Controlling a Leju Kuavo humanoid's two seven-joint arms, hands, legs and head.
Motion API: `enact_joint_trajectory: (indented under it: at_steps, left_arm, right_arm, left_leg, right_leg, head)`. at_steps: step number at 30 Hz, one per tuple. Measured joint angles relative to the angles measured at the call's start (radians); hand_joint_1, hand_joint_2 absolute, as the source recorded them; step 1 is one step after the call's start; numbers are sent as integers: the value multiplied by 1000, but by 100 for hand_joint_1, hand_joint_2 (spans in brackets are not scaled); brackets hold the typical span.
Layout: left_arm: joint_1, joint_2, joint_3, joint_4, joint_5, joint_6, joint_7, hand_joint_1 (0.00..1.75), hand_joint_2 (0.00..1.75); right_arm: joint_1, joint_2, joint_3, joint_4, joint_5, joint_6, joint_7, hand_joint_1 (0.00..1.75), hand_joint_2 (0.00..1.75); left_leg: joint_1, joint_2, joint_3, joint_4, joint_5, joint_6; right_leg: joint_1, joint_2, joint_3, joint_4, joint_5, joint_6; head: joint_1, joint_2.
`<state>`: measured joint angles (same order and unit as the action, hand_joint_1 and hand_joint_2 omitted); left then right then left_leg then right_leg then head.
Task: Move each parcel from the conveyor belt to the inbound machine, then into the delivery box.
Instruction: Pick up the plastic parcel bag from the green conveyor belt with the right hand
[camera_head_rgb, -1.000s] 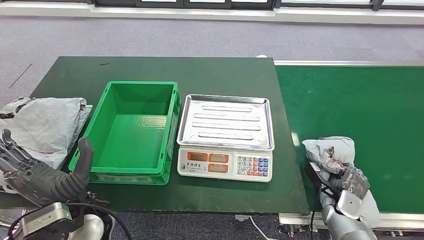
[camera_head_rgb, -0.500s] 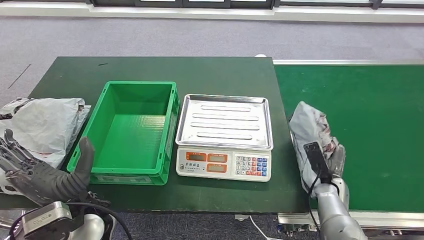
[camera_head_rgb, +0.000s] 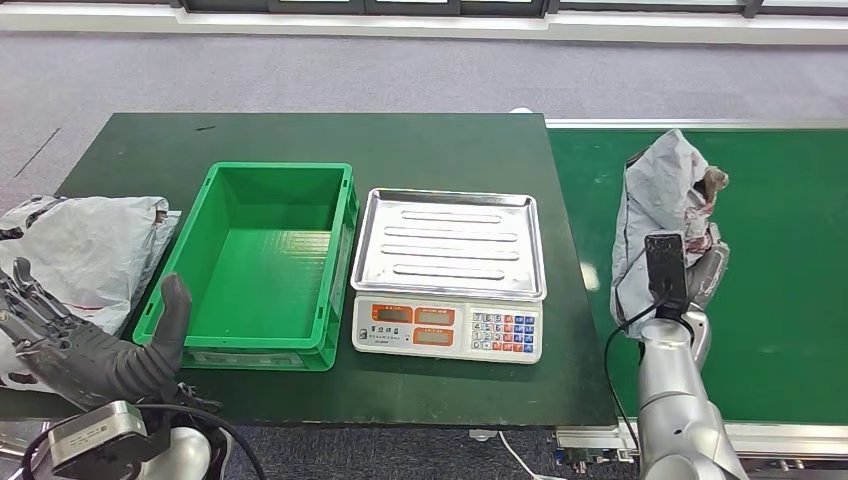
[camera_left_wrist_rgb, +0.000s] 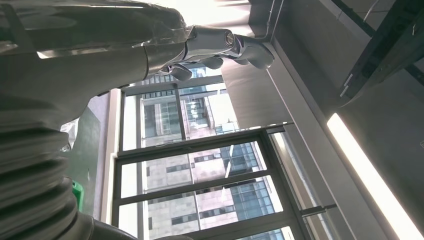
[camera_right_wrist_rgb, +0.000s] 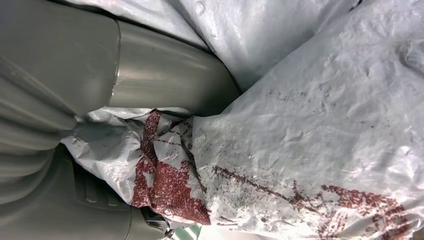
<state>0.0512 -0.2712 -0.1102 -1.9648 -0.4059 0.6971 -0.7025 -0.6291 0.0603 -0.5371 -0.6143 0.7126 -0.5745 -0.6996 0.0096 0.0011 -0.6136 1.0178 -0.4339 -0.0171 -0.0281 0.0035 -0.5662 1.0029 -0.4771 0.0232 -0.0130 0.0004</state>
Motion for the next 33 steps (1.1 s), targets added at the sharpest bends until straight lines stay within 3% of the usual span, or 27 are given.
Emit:
enact_joint_trajectory:
  at_steps: [8, 19, 21, 26, 33]
  left_arm:
    - [-1, 1, 0, 2, 0, 0, 0, 0, 175]
    - [-4, 2, -14, 8, -5, 0, 0, 0, 175]
    - [-9, 3, -25, 12, -4, 0, 0, 0, 175]
    - [-30, 7, -56, 30, -1, 0, 0, 0, 175]
    - [-39, 8, -65, 46, 0, 0, 0, 0, 175]
  right_arm:
    - [-5, 5, 0, -11, -22, -8, 0, 175, 175]
    - [-96, 16, 29, -29, -147, -107, 0, 175, 175]
    - [-119, 29, 44, -31, -99, -116, 25, 175, 175]
    - [-226, 88, 77, -19, 178, -117, 166, 175, 175]
    - [-286, 132, 94, -1, 206, -118, 183, 175, 175]
  left_leg:
    - [0, 0, 0, 0, 0, 0]
    - [0, 0, 0, 0, 0, 0]
    - [0, 1, -1, 0, 0, 0]
    - [0, 5, -1, 0, 1, -1]
    - [1, -1, -2, 0, 2, -1]
  right_leg:
    - [0, 0, 0, 0, 0, 0]
    - [0, 0, 0, 0, 0, 0]
    - [0, 1, -1, 1, 0, 0]
    - [0, 4, -4, 1, 2, -2]
    - [0, -2, -2, 1, 1, -2]
  head:
    - [0, 0]
    - [0, 0]
    - [0, 0]
    - [0, 0]
    - [0, 0]
